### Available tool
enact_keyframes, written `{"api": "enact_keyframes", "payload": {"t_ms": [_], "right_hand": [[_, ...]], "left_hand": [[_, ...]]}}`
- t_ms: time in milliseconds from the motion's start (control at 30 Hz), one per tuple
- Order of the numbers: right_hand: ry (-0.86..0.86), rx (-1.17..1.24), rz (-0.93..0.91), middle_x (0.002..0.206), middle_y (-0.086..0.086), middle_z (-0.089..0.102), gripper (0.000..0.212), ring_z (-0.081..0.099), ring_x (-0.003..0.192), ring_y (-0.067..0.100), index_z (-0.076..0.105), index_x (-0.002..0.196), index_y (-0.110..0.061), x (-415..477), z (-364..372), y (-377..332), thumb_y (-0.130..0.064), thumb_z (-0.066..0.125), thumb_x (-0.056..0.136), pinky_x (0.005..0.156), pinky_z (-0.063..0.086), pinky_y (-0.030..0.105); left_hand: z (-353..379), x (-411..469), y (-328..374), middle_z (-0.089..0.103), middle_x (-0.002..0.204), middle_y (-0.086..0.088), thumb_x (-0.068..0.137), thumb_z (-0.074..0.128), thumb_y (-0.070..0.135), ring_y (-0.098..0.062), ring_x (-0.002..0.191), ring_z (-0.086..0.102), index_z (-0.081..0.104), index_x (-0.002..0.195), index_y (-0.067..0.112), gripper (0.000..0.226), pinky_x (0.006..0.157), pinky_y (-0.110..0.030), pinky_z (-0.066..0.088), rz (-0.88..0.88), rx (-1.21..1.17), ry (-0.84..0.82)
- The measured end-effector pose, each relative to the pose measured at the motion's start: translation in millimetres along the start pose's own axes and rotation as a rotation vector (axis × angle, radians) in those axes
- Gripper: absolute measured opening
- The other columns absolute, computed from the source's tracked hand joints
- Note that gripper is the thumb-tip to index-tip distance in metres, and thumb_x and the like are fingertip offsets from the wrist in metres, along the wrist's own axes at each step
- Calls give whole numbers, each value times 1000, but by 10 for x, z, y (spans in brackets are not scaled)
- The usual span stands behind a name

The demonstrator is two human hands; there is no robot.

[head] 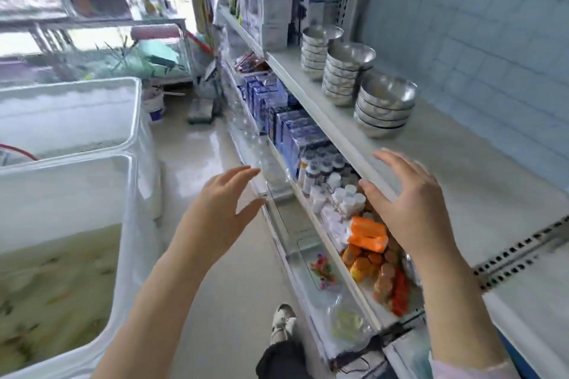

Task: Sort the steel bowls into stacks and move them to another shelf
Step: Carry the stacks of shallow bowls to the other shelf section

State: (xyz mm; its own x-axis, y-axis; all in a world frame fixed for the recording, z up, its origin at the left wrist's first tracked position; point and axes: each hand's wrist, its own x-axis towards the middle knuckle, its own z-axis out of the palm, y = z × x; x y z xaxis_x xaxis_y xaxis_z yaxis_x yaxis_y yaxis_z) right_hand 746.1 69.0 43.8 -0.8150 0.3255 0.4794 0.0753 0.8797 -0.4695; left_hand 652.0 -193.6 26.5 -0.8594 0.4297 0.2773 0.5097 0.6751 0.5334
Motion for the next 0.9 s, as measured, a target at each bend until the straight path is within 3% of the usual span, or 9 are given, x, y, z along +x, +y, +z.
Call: {"api": "enact_keyframes", "payload": {"t_ms": [233,567,733,900], "right_hand": [[-9,171,-33,130,2,63,44,56,123,23,60,130,-13,1440,941,122,-23,70,88,106,38,28],[-66,254,-79,136,-4,57,45,48,130,10,56,135,-16,3103,1472,138,-25,67,92,112,35,27],[-72,395,11,129,-31,49,47,46,126,-9,52,136,-28,3405,1648,180,-33,63,91,109,41,26],[-53,480,189,149,-21,41,54,36,134,-14,44,141,-35,3649,1817,148,-43,60,90,105,41,17]], "left_hand": [[94,1441,-486,58,135,5,86,68,34,-20,122,56,56,134,21,51,101,-39,48,-39,27,8],[418,3121,-910,55,137,5,88,68,33,-17,124,52,50,139,25,55,98,-19,33,-76,-58,-22],[752,4054,-993,46,147,5,90,65,35,-15,132,46,40,145,25,61,106,-23,32,25,-117,-125],[1203,5003,-1122,37,153,0,81,70,46,-19,138,40,24,152,27,86,113,-39,36,114,-235,-308]]}}
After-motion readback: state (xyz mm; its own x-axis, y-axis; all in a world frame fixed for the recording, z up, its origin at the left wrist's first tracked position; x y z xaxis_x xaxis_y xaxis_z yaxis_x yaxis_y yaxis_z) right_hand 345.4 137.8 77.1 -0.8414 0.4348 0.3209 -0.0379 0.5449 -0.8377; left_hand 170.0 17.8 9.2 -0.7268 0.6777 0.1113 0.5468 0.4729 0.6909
